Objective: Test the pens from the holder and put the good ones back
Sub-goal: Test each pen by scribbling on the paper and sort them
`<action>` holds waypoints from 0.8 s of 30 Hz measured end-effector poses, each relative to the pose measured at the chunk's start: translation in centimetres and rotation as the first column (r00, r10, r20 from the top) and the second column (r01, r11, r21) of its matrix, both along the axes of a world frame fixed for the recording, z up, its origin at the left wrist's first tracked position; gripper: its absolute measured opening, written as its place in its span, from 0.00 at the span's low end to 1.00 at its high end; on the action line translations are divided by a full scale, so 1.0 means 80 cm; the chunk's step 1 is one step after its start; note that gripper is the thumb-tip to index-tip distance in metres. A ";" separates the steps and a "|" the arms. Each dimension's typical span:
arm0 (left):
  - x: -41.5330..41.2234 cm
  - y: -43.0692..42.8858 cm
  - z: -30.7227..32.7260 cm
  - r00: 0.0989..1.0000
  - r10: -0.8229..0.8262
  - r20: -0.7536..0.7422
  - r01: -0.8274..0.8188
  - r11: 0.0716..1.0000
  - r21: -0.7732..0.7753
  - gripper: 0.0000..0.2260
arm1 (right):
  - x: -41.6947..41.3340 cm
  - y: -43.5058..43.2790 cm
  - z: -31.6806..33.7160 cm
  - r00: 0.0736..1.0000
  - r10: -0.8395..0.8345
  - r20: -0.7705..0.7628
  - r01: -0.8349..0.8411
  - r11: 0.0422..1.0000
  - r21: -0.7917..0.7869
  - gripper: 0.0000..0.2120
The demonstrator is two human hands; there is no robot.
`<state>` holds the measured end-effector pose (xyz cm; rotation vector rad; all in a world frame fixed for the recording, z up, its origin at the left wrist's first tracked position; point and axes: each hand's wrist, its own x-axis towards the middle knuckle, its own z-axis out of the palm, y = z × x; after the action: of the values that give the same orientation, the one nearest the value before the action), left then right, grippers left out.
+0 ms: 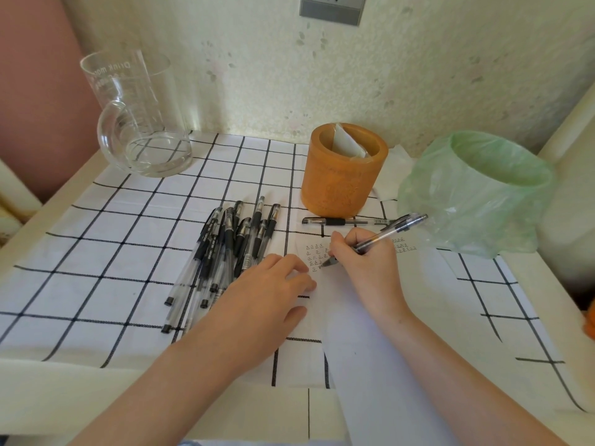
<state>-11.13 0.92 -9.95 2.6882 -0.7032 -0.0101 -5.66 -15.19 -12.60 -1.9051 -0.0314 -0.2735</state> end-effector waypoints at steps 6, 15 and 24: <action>0.001 -0.002 0.003 1.000 -0.006 -0.001 0.006 1.000 0.022 0.17 | -0.002 0.002 0.003 1.000 0.002 0.004 -0.001 1.000 -0.024 0.15; 0.000 -0.002 0.002 1.000 -0.002 0.002 0.002 1.000 0.027 0.17 | -0.001 0.002 0.002 1.000 0.000 0.010 0.001 0.999 -0.035 0.16; 0.000 -0.001 0.002 1.000 -0.005 0.000 0.005 1.000 0.016 0.17 | -0.004 0.003 0.006 1.000 -0.004 0.009 0.004 1.000 -0.027 0.17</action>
<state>-11.12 0.82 -9.75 2.7018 -0.7128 -0.0170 -5.98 -14.98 -12.13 -1.9311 -0.0373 -0.2854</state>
